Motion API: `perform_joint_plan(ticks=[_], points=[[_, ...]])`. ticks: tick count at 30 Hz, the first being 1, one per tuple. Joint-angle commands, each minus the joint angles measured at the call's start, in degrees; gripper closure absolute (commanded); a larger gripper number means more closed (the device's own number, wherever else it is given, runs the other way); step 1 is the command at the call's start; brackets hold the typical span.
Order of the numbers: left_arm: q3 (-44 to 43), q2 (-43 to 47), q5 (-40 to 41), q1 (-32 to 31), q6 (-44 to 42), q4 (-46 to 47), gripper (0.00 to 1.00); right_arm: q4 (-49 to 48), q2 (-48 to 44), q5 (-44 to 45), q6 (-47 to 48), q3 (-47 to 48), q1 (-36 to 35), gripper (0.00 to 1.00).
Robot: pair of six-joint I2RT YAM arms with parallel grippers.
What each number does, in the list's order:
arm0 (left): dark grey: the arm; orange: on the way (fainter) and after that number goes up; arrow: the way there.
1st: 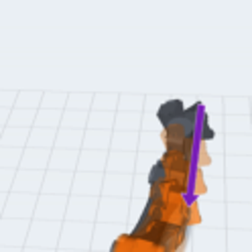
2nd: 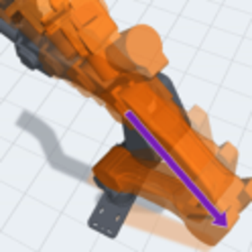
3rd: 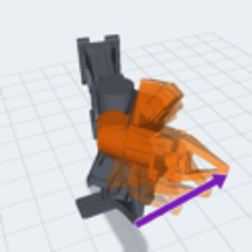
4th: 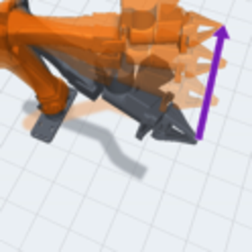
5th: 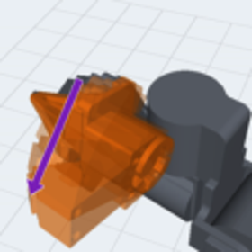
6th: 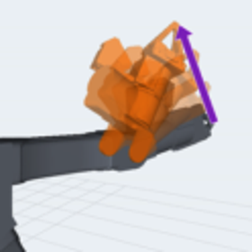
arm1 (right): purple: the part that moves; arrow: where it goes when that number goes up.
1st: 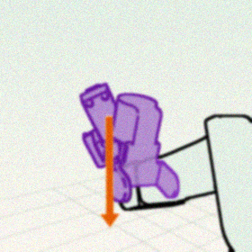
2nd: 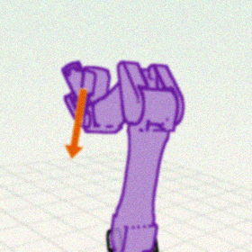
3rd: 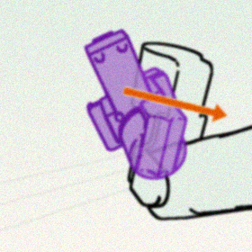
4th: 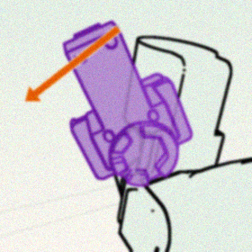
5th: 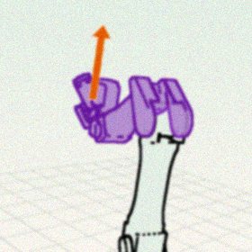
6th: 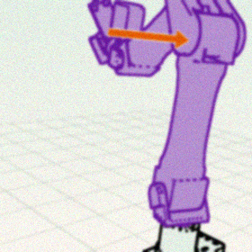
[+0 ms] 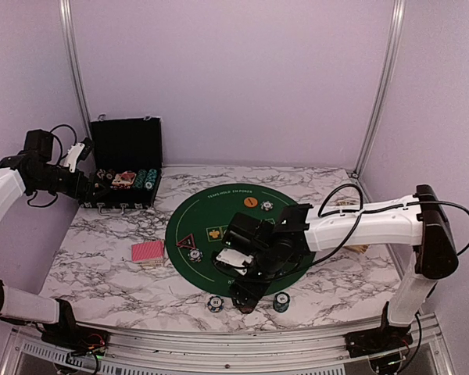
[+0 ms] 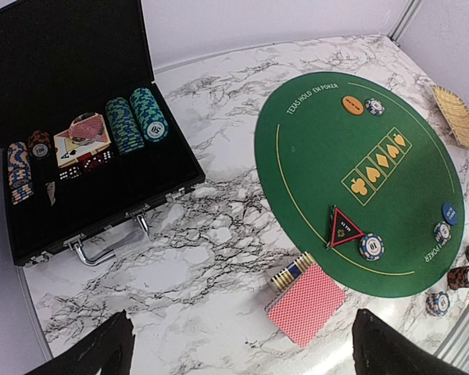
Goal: Distribute texas hold em gaming equipment
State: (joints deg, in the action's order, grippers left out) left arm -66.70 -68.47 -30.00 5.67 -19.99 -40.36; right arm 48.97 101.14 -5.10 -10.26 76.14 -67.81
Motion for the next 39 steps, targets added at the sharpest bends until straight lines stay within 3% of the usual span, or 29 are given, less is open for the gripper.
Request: perform_joint_plan(ticks=[1,28,39], points=[[-1.58,0.76,-1.01,0.11,-0.53,-1.37,0.01,0.29,1.44,-0.69,0.43,-0.11,-0.83,0.21],[-1.66,0.92,-0.85,0.12,-0.45,-1.34,0.01,-2.29,4.94,2.6,1.48,-1.16,-0.4,0.32],[-2.03,0.9,-0.83,0.13,-0.49,-1.36,0.01,-2.83,5.12,1.98,1.81,-1.51,-0.22,0.49]])
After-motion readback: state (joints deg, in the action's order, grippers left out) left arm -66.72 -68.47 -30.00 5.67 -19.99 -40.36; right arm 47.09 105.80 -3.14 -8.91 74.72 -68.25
